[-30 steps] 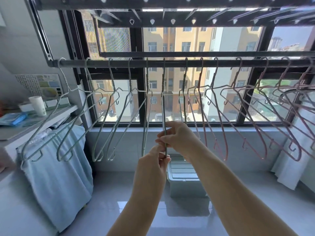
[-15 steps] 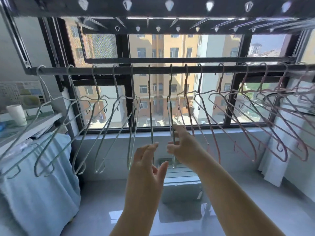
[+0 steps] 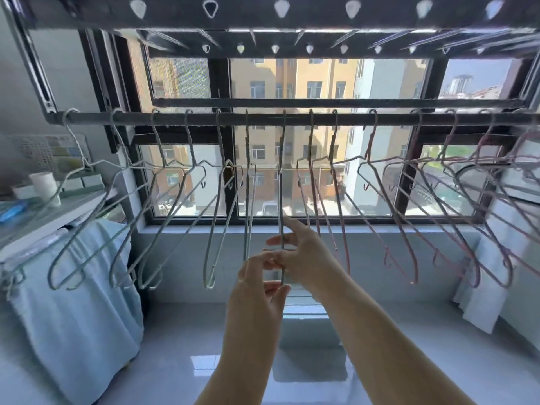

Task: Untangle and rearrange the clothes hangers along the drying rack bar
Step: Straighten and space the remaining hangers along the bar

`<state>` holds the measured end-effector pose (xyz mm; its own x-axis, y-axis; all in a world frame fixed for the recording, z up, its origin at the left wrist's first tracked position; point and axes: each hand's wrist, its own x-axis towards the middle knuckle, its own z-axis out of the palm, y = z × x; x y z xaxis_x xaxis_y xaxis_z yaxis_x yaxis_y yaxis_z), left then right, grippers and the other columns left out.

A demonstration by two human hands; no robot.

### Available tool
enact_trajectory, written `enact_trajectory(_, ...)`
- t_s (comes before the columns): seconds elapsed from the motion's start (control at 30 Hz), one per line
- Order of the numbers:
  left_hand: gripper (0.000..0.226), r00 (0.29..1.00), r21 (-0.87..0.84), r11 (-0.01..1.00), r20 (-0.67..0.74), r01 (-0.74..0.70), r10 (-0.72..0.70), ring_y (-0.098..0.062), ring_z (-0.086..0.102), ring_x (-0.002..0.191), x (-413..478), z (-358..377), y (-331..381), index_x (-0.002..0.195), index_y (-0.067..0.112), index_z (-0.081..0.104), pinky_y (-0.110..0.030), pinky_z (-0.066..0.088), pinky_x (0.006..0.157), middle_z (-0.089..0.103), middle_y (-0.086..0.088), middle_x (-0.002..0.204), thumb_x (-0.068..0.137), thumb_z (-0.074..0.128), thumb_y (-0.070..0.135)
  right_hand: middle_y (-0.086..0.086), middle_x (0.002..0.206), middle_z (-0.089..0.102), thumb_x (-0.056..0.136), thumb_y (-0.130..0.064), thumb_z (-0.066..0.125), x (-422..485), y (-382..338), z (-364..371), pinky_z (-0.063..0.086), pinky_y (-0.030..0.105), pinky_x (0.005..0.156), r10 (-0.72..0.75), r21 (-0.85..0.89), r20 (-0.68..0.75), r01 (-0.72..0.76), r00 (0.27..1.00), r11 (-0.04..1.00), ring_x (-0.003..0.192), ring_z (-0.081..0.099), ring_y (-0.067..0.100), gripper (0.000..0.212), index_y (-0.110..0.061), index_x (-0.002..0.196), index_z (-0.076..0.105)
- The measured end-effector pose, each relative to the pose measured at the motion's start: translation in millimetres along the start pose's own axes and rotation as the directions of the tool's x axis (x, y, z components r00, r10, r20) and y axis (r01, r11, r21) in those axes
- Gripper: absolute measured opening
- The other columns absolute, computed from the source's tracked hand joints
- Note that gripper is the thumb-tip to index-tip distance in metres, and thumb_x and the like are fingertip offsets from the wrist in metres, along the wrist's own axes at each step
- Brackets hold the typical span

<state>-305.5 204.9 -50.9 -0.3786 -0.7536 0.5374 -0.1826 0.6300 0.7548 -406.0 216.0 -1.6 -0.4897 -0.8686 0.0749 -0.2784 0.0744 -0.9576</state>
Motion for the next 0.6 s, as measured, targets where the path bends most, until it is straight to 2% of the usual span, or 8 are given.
enact_trajectory(0.2, 0.044, 0.999, 0.013, 1.000, -0.032, 0.019, -0.019, 0.001, 0.063, 0.071, 1.8, -1.1, -1.4, 0.110, 0.022, 0.052, -0.003, 0.046, 0.066, 0.057, 0.011, 0.097, 0.074, 0.070, 0.004, 0.002, 0.105, 0.060, 0.082, 0.004, 0.059, 4.0, -1.1, 1.8, 0.055, 0.036, 0.085, -0.010, 0.023, 0.041, 0.009, 0.999, 1.000, 0.090, 0.066, 0.018, 0.073, -0.019, 0.143, 0.027)
enact_trajectory(0.33, 0.045, 0.998, 0.039, 0.999, -0.063, 0.015, -0.013, 0.009, 0.058, 0.083, 3.2, -2.1, -4.0, 0.110, 0.023, 0.052, -0.004, 0.046, 0.065, 0.058, 0.013, 0.091, 0.073, 0.071, 0.004, 0.000, 0.103, 0.060, 0.083, 0.003, 0.059, 5.6, -1.9, 4.4, 0.056, 0.030, 0.082, -0.017, 0.030, 0.057, 0.015, 0.998, 0.999, 0.083, 0.066, 0.014, 0.072, -0.020, 0.143, 0.027)
enact_trajectory(0.5, 0.053, 0.996, 0.051, 0.998, -0.085, 0.021, -0.017, 0.008, 0.059, 0.076, 4.4, -2.3, -8.7, 0.106, 0.034, 0.049, -0.003, 0.044, 0.060, 0.059, 0.013, 0.085, 0.072, 0.071, 0.001, 0.002, 0.106, 0.061, 0.086, 0.000, 0.057, 6.6, -3.7, 5.8, 0.055, 0.028, 0.078, -0.029, -0.020, 0.057, 0.030, 0.998, 0.999, 0.076, 0.064, 0.012, 0.067, -0.021, 0.143, 0.027)
enact_trajectory(0.6, 0.051, 0.996, 0.069, 0.997, -0.087, 0.025, -0.019, 0.008, 0.059, 0.078, 5.2, -1.9, -12.4, 0.110, 0.028, 0.052, -0.002, 0.043, 0.059, 0.060, 0.010, 0.083, 0.072, 0.071, 0.001, -0.001, 0.106, 0.061, 0.087, -0.002, 0.057, 8.3, -4.6, 6.6, 0.056, 0.029, 0.081, -0.035, -0.060, 0.067, 0.039, 0.997, 0.997, 0.080, 0.065, 0.012, 0.067, -0.022, 0.143, 0.027)
